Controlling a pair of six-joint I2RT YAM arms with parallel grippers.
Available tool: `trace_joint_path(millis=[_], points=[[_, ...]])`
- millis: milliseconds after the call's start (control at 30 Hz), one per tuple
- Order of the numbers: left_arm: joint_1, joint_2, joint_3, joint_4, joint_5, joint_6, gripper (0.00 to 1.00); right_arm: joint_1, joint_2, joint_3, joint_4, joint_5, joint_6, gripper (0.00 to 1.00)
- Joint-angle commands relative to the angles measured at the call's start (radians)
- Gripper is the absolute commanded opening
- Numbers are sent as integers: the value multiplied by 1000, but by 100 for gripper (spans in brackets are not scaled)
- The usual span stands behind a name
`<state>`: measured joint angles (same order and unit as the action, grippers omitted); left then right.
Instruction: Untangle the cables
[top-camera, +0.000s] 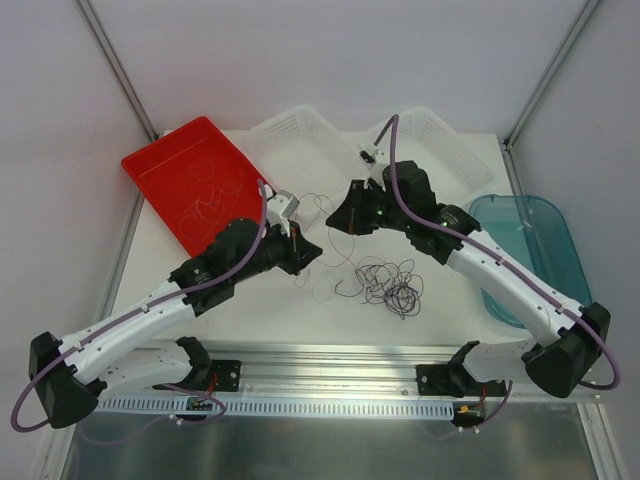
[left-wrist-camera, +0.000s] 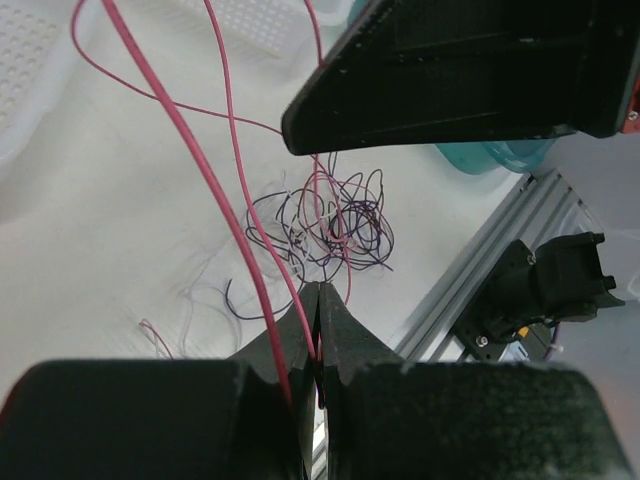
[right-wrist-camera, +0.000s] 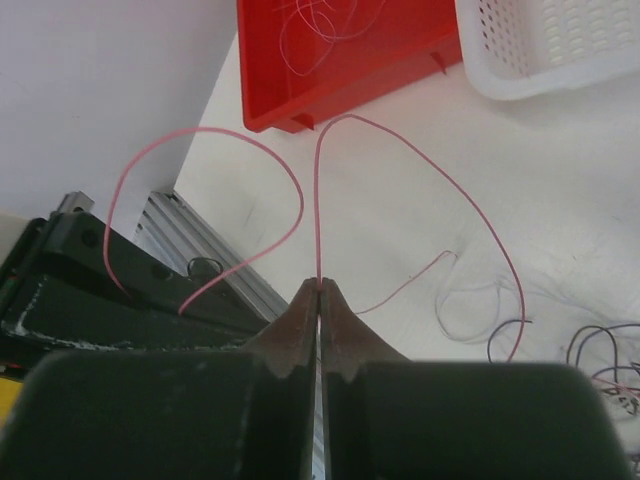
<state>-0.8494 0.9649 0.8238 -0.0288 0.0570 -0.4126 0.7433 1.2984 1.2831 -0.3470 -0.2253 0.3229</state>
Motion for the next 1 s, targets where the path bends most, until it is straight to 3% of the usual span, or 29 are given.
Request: trace_joint_path(millis=[0,567,700,833,967], points=[[3,-43,-40,145,55,-12,1,18,4,39,115,4,50,1],[3,26,-135,363,67,-84,19,96,-7,-56,174,66,122,1],[3,44,-138,372,34,-106,19,105,-13,-71,187,67,137,1],[3,44,-149,383,6,-115,11,110,-21,-85,189,76,142,1],[3,20,-163,346,-35,-129,12,110,-40,-94,177,110,136,1]])
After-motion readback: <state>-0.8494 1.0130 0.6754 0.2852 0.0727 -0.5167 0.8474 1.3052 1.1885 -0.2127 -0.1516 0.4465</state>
